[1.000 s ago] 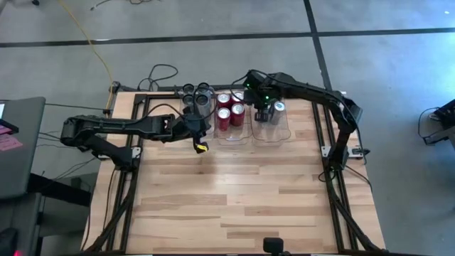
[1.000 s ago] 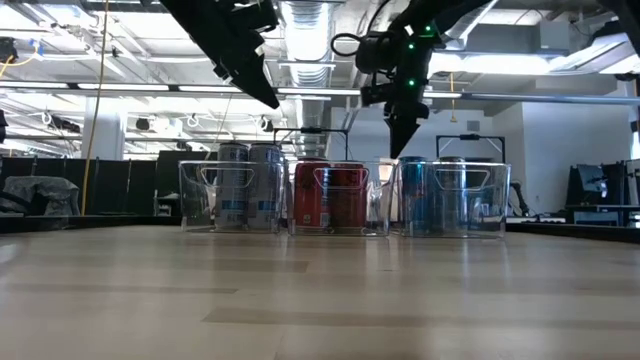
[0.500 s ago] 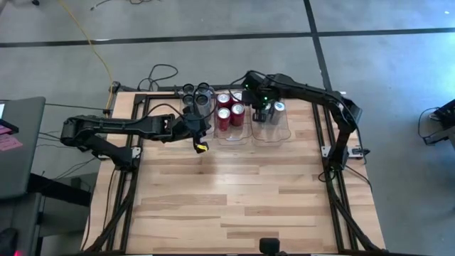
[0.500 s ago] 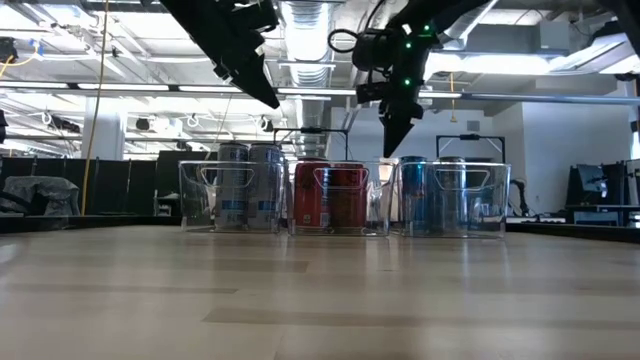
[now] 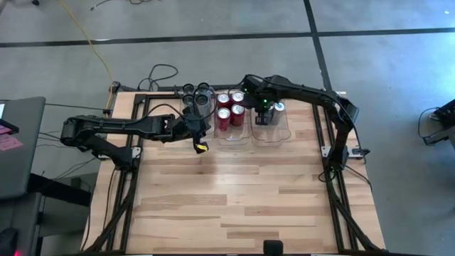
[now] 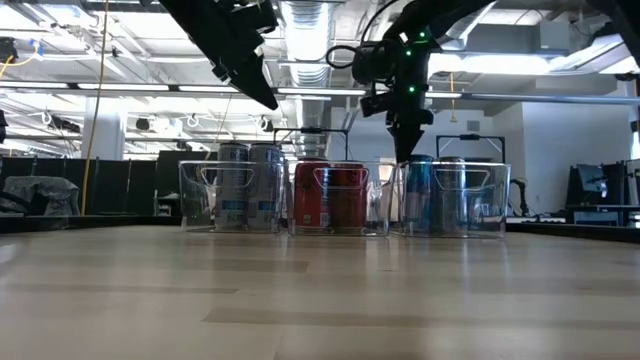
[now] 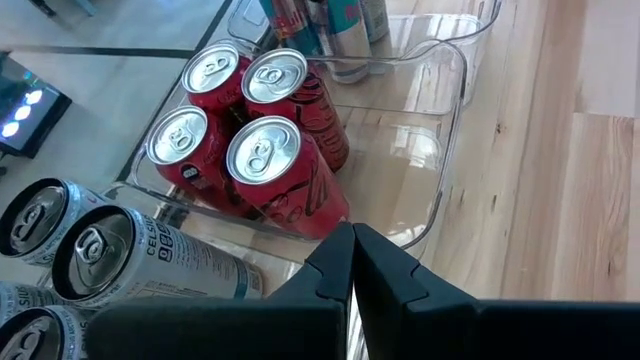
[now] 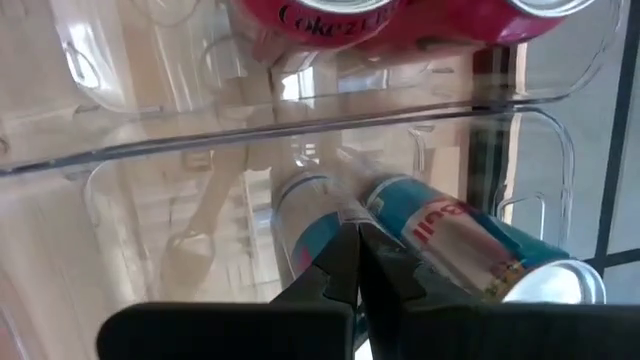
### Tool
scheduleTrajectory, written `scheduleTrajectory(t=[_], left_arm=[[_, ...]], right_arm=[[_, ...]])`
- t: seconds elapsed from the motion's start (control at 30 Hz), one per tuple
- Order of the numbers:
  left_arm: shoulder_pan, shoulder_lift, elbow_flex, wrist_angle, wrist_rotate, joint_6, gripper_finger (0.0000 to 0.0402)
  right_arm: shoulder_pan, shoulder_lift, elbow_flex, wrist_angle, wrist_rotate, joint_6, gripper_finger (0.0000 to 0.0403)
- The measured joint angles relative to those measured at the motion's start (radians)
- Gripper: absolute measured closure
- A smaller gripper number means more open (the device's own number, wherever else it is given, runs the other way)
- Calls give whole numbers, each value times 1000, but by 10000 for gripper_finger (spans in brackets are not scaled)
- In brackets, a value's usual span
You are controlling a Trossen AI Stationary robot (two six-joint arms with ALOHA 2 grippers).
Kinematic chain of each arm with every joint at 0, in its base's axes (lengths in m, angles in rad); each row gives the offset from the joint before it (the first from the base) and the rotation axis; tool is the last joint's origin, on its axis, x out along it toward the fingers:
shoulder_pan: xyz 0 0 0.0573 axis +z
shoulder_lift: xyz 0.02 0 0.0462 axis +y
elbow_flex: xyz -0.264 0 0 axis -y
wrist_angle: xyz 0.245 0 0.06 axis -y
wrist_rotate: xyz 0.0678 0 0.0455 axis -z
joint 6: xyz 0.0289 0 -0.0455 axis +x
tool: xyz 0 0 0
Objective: Sort soda cans
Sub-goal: Adjust the blue soda can in the top right transparent bin
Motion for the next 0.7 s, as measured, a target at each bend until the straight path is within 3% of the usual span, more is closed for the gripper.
scheduleTrajectory(t=[0.53, 0.7], left_arm=[[0, 0, 0, -2, 0, -1, 396], [-3, 0, 0, -6, 0, -9, 396]], right_arm=[[71, 21, -10, 102, 1, -13, 375], [72, 45, -12, 74, 44, -15, 375]])
